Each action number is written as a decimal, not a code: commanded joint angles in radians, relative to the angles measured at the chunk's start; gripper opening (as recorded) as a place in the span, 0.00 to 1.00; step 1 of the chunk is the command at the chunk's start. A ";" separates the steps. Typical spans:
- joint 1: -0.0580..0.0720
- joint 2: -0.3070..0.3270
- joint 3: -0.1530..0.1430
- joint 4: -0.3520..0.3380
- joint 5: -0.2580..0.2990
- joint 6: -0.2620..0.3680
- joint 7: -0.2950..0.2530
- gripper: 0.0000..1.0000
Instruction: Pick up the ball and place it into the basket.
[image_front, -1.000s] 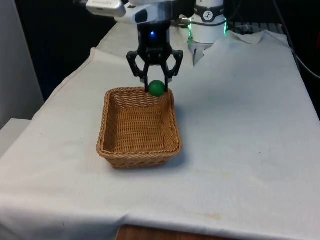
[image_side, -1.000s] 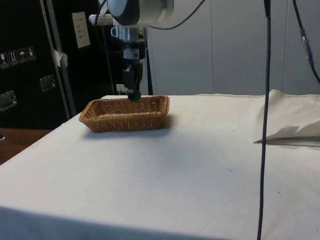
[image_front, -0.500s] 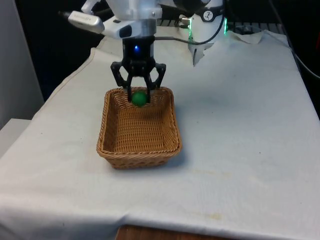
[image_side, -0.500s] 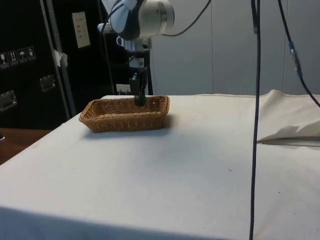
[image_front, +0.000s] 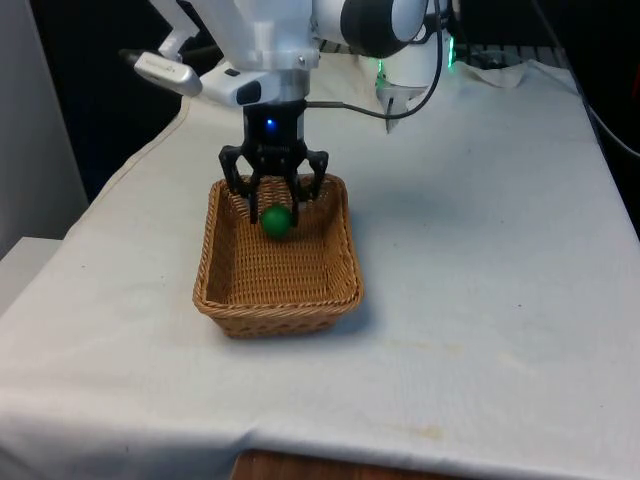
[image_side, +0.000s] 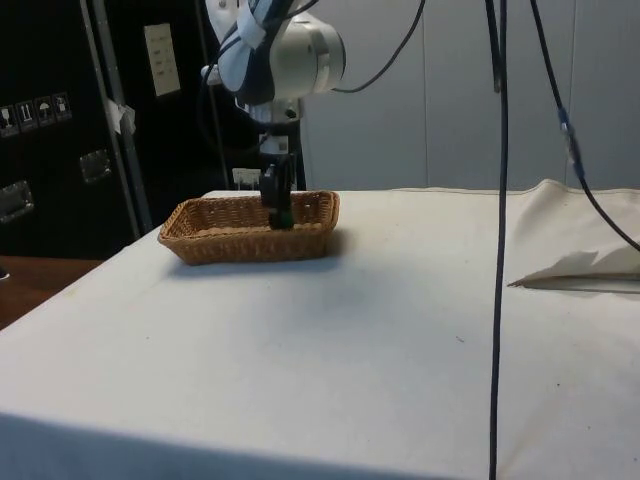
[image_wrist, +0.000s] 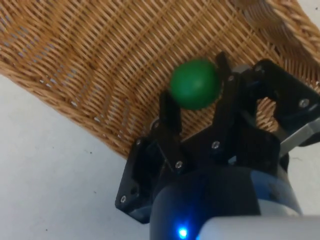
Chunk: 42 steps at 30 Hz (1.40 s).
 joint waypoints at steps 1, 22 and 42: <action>0.002 -0.005 -0.001 -0.004 -0.002 -0.003 -0.003 0.25; 0.012 -0.025 -0.022 0.004 -0.006 -0.021 0.003 1.00; 0.071 -0.175 -0.055 0.000 -0.168 -0.118 0.119 1.00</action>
